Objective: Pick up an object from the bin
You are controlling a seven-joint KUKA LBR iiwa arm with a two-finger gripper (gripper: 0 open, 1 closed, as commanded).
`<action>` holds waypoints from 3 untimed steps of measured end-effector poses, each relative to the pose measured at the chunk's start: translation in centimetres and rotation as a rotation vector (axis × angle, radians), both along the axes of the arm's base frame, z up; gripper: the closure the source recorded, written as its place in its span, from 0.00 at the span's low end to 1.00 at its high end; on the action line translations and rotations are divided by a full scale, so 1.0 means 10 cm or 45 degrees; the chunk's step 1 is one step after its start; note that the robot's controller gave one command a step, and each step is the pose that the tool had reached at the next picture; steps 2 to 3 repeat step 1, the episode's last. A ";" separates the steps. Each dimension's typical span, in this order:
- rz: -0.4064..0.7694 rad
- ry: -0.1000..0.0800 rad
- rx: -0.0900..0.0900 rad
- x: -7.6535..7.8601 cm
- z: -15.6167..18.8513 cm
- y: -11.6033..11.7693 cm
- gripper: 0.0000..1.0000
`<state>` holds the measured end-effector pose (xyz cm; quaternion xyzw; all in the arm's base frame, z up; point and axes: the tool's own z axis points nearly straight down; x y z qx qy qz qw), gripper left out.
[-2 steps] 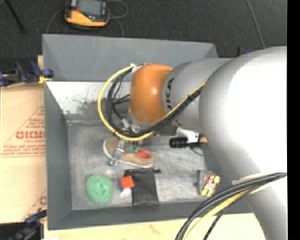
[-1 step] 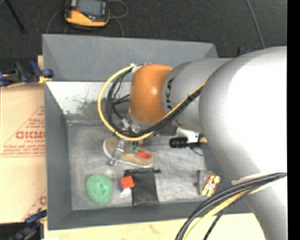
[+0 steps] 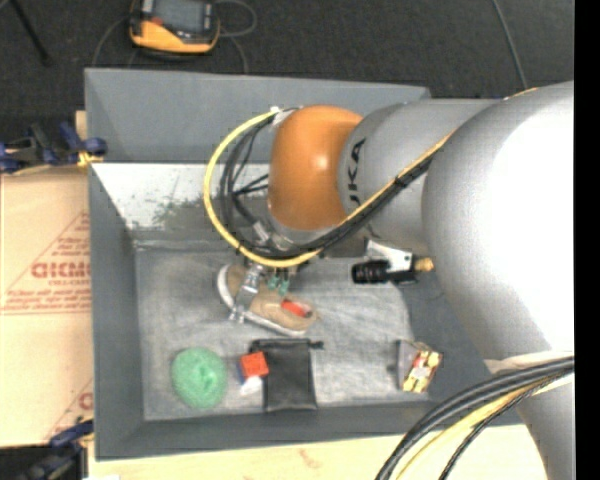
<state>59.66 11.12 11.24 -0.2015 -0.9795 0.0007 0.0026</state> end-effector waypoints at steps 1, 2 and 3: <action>0.023 -0.009 0.000 -0.02 1.33 0.25 1.00; 0.023 -0.009 0.000 -0.02 1.33 0.25 1.00; 0.023 -0.009 0.000 -0.02 1.33 0.25 1.00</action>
Offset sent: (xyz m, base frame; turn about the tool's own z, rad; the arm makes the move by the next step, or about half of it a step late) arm 0.0000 0.0000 0.0000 0.0000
